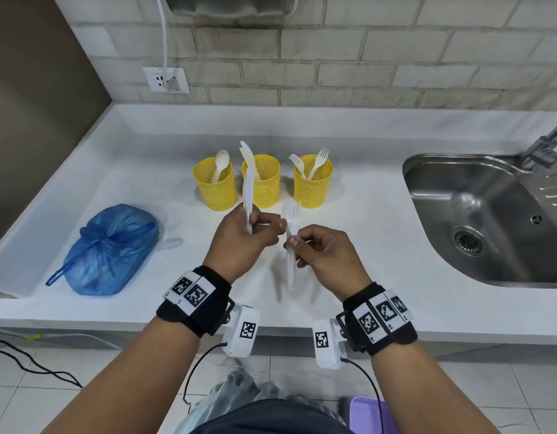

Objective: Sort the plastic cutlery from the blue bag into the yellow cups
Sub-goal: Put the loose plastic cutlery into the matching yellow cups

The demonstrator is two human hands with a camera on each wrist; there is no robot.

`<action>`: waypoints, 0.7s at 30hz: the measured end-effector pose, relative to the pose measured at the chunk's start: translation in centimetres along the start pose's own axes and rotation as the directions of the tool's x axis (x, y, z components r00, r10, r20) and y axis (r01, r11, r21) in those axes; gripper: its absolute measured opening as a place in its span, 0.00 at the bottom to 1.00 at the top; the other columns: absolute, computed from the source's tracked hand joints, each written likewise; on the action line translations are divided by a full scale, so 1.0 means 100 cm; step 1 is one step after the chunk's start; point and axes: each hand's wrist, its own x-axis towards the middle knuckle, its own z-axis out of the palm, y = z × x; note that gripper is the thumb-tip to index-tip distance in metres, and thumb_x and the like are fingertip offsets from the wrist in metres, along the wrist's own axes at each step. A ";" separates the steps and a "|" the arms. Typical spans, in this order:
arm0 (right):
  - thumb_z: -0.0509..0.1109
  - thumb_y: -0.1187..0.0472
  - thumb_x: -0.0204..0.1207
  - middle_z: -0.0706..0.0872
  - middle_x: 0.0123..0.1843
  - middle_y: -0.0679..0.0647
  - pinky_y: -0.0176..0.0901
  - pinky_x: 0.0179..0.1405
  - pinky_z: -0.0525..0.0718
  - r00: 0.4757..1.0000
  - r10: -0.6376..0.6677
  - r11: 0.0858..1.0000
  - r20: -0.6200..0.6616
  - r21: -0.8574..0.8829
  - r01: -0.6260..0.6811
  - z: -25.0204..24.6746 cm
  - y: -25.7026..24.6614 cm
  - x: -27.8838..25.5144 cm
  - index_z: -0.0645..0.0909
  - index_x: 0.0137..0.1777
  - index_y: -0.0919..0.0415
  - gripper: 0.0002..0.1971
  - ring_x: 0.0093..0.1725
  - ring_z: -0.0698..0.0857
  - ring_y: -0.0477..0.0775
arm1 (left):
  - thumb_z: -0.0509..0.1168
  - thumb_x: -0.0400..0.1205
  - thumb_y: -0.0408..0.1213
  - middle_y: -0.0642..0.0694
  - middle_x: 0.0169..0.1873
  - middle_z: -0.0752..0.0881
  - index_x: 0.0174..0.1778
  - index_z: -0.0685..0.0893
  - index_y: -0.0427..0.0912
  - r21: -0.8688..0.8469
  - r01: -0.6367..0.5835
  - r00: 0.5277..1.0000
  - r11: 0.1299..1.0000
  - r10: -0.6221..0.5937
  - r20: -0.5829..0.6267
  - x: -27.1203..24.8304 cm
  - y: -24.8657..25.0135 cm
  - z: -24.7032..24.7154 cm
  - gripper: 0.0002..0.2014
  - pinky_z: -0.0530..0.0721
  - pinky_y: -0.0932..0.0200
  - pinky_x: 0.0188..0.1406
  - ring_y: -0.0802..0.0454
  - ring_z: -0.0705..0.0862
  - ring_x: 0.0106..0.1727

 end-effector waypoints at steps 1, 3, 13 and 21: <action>0.74 0.66 0.82 0.92 0.45 0.66 0.41 0.39 0.86 1.000 -0.012 1.000 0.017 -0.012 0.012 0.004 -0.001 0.003 0.88 0.41 0.62 0.07 0.33 0.85 0.51 | 0.75 0.80 0.28 0.37 0.48 0.93 0.40 0.68 0.40 0.004 -0.009 1.000 1.000 0.009 -0.006 0.004 0.001 -0.004 0.19 0.91 0.52 0.49 0.42 0.93 0.51; 0.74 0.66 0.83 0.92 0.45 0.68 0.45 0.39 0.87 0.998 -0.035 0.999 0.043 -0.034 0.037 0.014 -0.002 0.014 0.86 0.40 0.62 0.08 0.32 0.84 0.51 | 0.76 0.80 0.27 0.38 0.47 0.94 0.40 0.67 0.41 0.015 -0.027 0.999 1.000 0.027 -0.017 0.014 0.003 -0.014 0.20 0.90 0.55 0.47 0.42 0.93 0.49; 0.76 0.61 0.81 0.91 0.42 0.65 0.63 0.48 0.88 0.997 -0.061 0.995 0.055 -0.074 0.065 0.057 -0.012 0.073 0.86 0.45 0.67 0.08 0.39 0.88 0.56 | 0.76 0.78 0.23 0.45 0.36 0.90 0.41 0.67 0.41 0.026 -0.036 0.999 0.999 0.037 -0.030 0.064 0.018 -0.069 0.21 0.92 0.49 0.44 0.46 0.91 0.38; 0.76 0.66 0.81 0.87 0.39 0.54 0.41 0.34 0.85 0.983 -0.090 0.993 -0.159 -0.094 0.076 0.071 -0.016 0.104 0.86 0.44 0.68 0.06 0.32 0.84 0.47 | 0.78 0.75 0.26 0.45 0.38 0.90 0.38 0.68 0.47 0.175 -0.108 0.982 0.979 0.133 -0.136 0.111 0.024 -0.127 0.22 0.89 0.46 0.47 0.39 0.94 0.39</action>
